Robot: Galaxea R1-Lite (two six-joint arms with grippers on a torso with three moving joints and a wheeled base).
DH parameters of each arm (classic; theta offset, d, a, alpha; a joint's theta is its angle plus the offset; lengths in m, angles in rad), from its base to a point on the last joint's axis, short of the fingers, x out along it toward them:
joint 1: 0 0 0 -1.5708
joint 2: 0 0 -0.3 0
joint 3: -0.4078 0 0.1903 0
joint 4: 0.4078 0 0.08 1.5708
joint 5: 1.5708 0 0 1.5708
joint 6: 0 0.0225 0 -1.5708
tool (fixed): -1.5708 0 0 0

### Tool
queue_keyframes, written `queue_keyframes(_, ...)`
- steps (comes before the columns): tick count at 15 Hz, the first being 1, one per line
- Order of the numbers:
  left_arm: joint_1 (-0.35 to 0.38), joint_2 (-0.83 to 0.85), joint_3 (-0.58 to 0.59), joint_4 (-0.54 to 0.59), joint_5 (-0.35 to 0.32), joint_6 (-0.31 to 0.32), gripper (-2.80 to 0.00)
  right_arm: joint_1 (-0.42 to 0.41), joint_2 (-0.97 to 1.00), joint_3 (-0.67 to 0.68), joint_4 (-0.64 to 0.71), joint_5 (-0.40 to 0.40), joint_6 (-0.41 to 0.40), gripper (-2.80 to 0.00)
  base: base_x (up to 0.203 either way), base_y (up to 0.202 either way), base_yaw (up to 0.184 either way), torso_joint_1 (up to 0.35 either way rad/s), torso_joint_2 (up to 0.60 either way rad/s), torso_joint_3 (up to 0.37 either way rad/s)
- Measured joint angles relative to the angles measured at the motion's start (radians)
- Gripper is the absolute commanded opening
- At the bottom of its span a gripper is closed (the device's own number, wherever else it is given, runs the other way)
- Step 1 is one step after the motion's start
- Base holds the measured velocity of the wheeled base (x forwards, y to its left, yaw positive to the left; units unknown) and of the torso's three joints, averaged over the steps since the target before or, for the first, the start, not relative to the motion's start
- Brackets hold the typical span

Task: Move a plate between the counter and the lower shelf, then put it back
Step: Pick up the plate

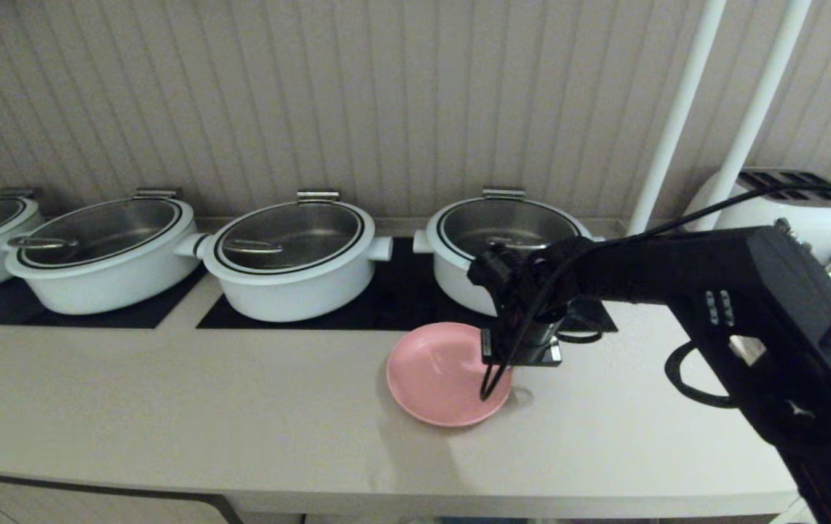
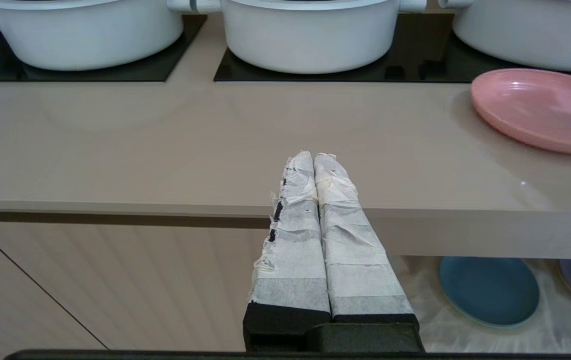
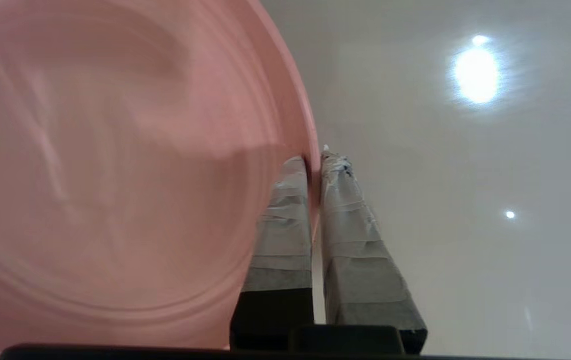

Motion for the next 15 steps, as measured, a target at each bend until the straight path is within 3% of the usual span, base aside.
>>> queue_keyframes(8, 0.0, 0.0, 0.0, 0.0, 0.0, 0.0, -2.8, -0.031, -0.084, 0.019, 0.064, -0.017, -0.003, -2.8, 0.0, 0.0, 0.0, 0.0, 0.0, 0.0)
queue_keyframes(15, 0.0, 0.0, 0.0, 0.0, 0.0, 0.0, -2.8, -0.077, -0.187, 0.137, 0.06, -0.052, 0.038, -2.8, 0.0, 0.0, 0.0, 0.0, 0.0, 0.0)
